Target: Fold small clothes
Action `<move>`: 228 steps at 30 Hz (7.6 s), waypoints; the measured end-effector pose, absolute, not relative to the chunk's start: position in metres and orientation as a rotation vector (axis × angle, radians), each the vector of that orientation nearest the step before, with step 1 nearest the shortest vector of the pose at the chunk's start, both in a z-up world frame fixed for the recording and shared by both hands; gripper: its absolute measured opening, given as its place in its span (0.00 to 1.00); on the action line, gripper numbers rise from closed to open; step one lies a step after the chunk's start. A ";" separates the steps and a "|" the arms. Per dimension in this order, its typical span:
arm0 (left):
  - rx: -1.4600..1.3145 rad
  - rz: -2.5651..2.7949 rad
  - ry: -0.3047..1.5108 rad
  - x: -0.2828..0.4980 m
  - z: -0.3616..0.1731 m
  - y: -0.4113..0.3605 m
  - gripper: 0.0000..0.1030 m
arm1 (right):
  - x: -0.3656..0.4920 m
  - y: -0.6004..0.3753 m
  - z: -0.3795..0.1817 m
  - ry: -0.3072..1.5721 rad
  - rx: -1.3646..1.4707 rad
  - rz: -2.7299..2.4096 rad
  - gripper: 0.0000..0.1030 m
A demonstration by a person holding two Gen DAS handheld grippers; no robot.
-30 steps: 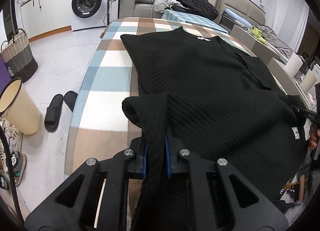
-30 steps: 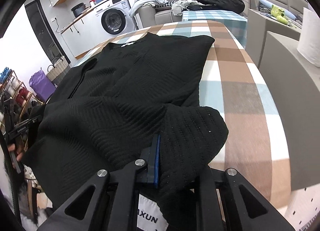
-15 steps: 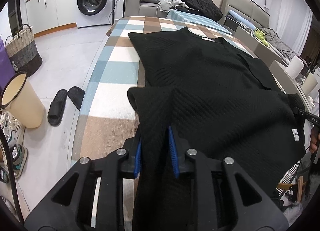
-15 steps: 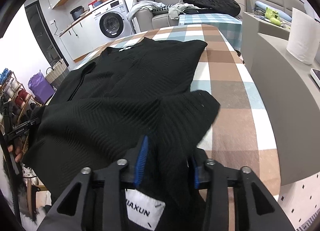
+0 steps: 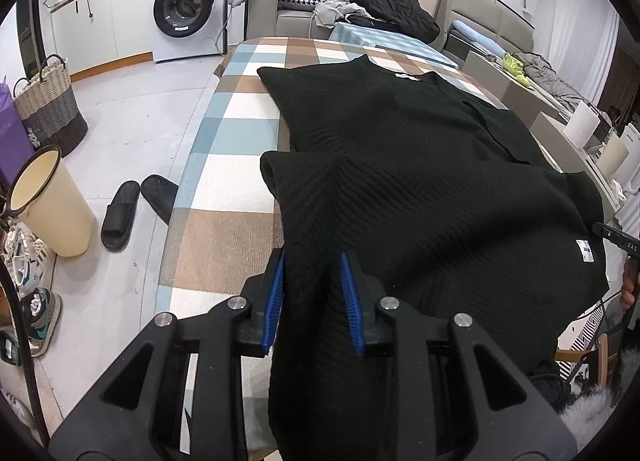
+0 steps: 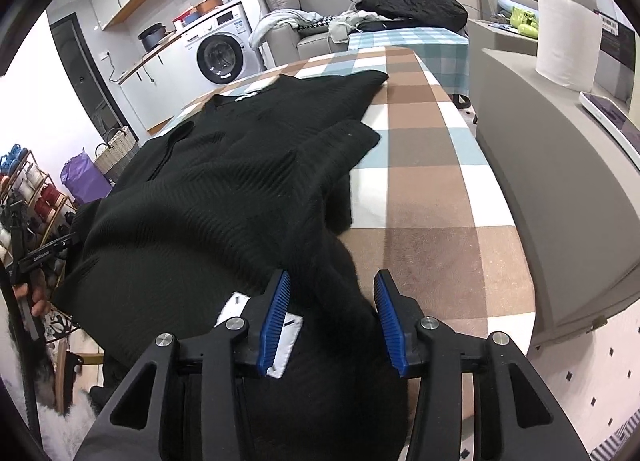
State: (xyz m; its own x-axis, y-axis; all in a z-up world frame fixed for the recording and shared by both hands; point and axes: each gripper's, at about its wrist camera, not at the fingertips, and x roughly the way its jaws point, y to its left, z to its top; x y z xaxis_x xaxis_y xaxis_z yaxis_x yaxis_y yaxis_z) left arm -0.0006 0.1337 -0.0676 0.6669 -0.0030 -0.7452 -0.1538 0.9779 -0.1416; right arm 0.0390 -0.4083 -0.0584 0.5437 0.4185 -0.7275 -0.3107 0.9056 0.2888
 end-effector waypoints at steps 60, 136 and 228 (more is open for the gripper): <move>-0.318 0.126 0.866 0.133 -0.091 0.153 0.37 | 0.170 -0.379 -0.062 0.909 0.266 0.420 0.58; -0.333 0.185 0.641 0.098 -0.016 0.191 0.03 | 0.161 -0.390 0.008 0.603 0.266 0.320 0.05; -0.313 0.124 0.855 0.009 -0.075 0.139 0.35 | 0.044 -0.420 -0.049 0.788 0.341 0.366 0.42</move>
State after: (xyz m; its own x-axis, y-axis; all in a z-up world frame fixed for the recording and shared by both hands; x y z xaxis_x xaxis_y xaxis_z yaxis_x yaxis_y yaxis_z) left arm 0.0087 0.1393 -0.0745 0.6524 -0.0175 -0.7577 -0.2321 0.9471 -0.2217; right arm 0.0442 -0.4200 -0.0489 0.6494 0.4398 -0.6204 -0.1903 0.8838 0.4274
